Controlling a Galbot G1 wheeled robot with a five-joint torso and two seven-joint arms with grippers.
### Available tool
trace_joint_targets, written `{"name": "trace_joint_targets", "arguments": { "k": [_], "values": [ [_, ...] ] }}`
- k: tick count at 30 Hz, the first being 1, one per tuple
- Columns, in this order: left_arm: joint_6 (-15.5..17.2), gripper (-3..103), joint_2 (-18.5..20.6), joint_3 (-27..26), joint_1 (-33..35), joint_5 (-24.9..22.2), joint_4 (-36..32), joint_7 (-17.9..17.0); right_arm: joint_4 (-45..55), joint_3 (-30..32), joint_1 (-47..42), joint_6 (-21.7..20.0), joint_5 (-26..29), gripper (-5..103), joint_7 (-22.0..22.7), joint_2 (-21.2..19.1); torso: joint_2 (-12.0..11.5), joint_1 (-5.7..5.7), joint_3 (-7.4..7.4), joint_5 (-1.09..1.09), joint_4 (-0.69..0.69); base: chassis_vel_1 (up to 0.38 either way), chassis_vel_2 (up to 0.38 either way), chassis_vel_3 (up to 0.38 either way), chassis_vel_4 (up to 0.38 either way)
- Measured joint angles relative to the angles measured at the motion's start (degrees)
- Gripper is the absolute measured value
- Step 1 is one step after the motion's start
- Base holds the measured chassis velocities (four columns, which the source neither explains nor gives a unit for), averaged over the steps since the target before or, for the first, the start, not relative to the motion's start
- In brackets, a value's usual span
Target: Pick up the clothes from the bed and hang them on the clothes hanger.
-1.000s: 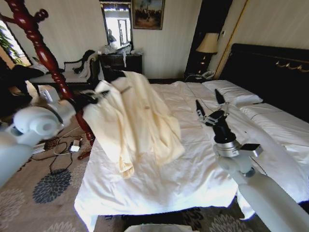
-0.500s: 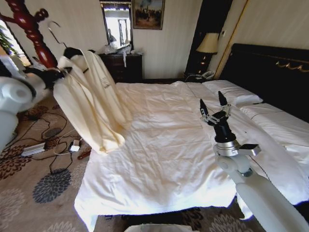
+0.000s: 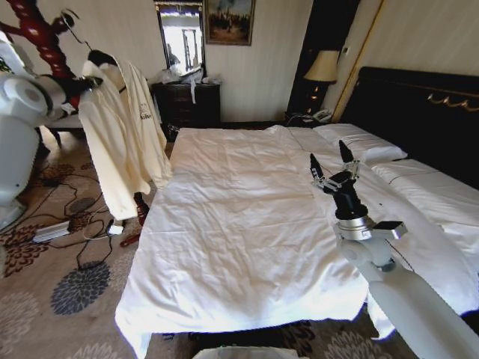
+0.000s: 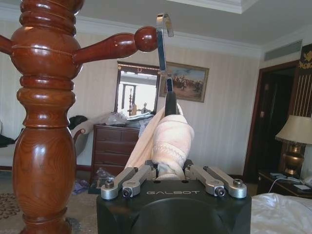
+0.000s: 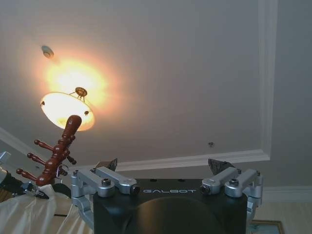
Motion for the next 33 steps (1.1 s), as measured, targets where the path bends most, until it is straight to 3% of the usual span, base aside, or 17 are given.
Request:
{"name": "trace_joint_targets", "arguments": {
  "k": [22, 33],
  "values": [
    [1.4, 19, -2.2, 1.1, -4.0, 1.0, 9.7, 1.5, -1.7, 1.0, -1.0, 1.4, -0.3, 100, -2.4, 0.6, 0.0, -0.01, -0.01, -0.02, 0.00, 0.000, 0.000, 0.000, 0.000],
    [0.9, 19, -1.7, 1.0, -2.2, 1.4, 8.7, 1.7, -1.7, 1.7, -1.5, 1.7, -0.3, 100, -2.8, 0.6, 0.0, -0.01, -0.01, 0.00, 0.00, 0.000, 0.000, 0.000, 0.000]
  ]
}}
